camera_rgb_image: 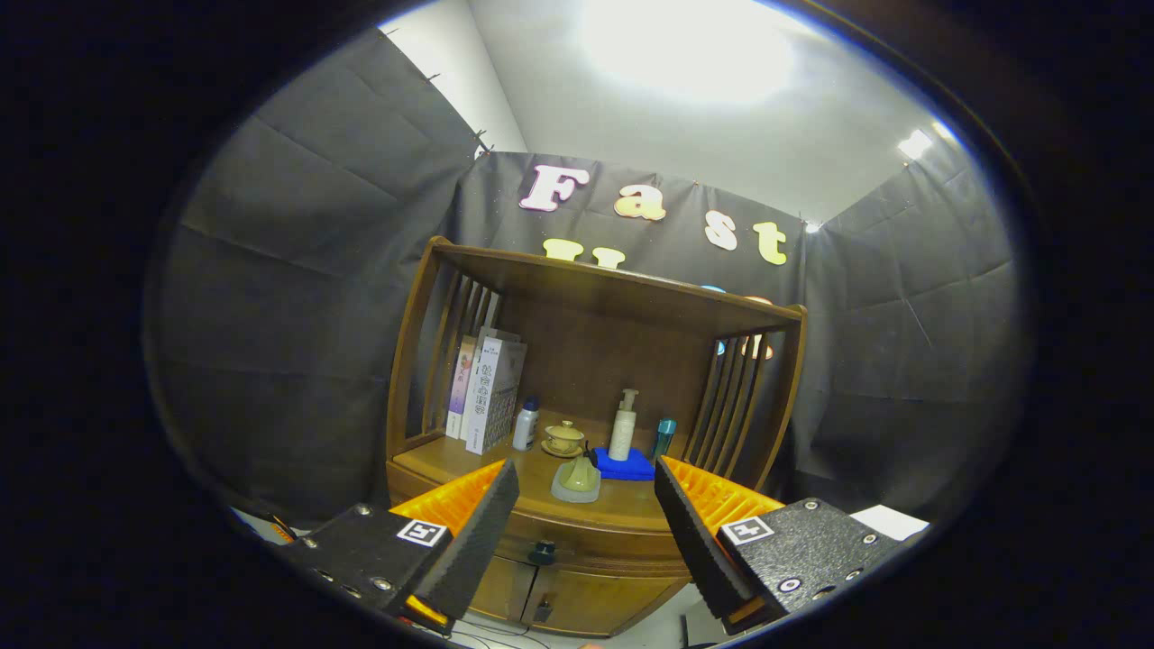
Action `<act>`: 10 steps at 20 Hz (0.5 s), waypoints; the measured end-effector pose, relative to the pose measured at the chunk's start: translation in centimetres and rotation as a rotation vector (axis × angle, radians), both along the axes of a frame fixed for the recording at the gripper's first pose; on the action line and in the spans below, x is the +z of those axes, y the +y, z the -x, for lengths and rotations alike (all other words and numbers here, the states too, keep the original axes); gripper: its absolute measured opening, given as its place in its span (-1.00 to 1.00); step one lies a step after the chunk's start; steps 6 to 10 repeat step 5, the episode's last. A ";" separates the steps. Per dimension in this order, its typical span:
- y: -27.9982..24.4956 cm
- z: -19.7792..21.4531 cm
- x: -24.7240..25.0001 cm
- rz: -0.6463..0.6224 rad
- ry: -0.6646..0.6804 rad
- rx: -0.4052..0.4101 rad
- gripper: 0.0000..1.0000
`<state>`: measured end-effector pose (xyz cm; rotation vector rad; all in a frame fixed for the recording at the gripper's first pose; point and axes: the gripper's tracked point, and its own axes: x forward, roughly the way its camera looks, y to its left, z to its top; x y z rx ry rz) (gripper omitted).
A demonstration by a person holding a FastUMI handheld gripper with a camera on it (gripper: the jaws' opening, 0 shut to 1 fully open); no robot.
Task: Pull open the drawer, take out the items inside it, and place them on the countertop above the cabinet.
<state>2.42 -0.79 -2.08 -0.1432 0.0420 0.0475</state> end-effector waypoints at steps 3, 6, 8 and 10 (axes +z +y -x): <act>-0.8 -0.1 0.2 0.023 -0.012 -0.018 0.89; -1.1 -0.2 0.1 0.027 -0.013 -0.028 0.89; -1.1 -0.2 0.1 0.027 -0.013 -0.028 0.89; -1.1 -0.2 0.1 0.027 -0.013 -0.028 0.89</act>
